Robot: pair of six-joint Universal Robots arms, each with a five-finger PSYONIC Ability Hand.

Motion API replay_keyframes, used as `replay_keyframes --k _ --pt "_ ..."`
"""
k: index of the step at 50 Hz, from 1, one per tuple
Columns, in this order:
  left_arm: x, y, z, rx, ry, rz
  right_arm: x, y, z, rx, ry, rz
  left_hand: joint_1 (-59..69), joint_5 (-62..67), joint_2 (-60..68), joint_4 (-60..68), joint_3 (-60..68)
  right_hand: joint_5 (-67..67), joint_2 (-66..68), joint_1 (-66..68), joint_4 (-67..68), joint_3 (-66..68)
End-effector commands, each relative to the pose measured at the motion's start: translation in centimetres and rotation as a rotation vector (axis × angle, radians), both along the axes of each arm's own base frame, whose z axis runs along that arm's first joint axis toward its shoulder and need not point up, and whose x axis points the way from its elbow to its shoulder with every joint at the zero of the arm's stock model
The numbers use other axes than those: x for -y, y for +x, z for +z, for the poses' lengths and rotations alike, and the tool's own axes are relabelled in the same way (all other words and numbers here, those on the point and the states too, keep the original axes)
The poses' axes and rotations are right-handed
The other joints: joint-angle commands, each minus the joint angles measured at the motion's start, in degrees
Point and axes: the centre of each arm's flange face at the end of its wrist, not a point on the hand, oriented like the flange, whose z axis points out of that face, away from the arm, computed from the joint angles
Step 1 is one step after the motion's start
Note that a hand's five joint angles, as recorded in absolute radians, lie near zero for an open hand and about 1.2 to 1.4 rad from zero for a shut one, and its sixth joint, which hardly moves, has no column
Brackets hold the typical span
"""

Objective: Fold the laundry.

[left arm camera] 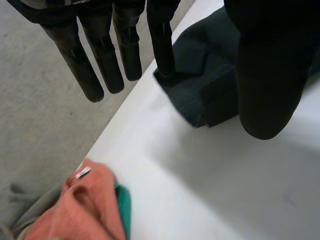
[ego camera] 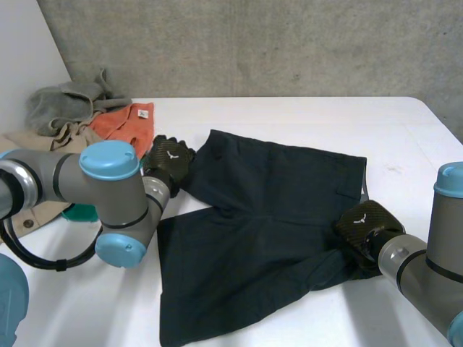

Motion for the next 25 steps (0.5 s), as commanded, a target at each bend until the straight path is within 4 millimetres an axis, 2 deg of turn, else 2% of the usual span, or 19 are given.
replay_keyframes --k 1,4,5,8,9,15,18,25 --pt "-0.2 -1.0 -2.0 -0.005 0.039 -0.113 0.2 0.1 -0.2 0.001 -0.002 0.002 2.87 4.49 3.68 4.33 3.11 12.55 12.38 22.99 12.12 10.65" --pt "0.2 -1.2 -2.0 -0.008 0.030 -0.112 0.3 0.0 -0.3 -0.001 -0.003 -0.002 9.58 11.20 10.39 11.03 9.82 12.55 12.38 22.99 12.12 10.65" --pt "0.6 -1.2 -2.1 -0.010 0.024 -0.104 0.3 0.0 -0.3 -0.001 -0.001 -0.002 19.77 21.39 20.58 21.23 20.01 12.55 12.38 22.99 12.12 10.65" --pt "1.1 -1.2 -2.2 -0.010 0.019 -0.098 0.4 0.0 -0.4 -0.002 0.000 -0.005 37.64 39.26 38.45 39.10 37.88 12.55 12.38 22.99 12.12 10.65" --pt "1.3 -1.1 -2.1 -0.010 0.016 -0.088 0.4 0.0 -0.4 -0.002 0.000 -0.005 50.53 52.14 51.34 51.98 50.77 12.55 12.38 22.99 12.12 10.65" --pt "2.2 0.3 -2.1 0.013 0.009 0.026 0.6 0.0 -0.5 -0.002 0.000 -0.007 52.49 54.10 53.29 53.94 52.73 12.55 12.38 22.99 12.12 10.65" --pt "1.8 1.0 -1.9 0.032 0.017 0.072 0.6 0.1 -0.4 0.000 -0.004 -0.004 52.49 54.10 53.29 53.94 52.73 12.55 12.38 22.99 12.12 10.65" --pt "0.9 0.9 -1.2 0.028 0.013 0.073 0.5 0.3 -0.3 0.009 -0.004 -0.002 52.49 54.10 53.29 53.94 52.73 12.55 12.38 22.99 12.12 10.65"
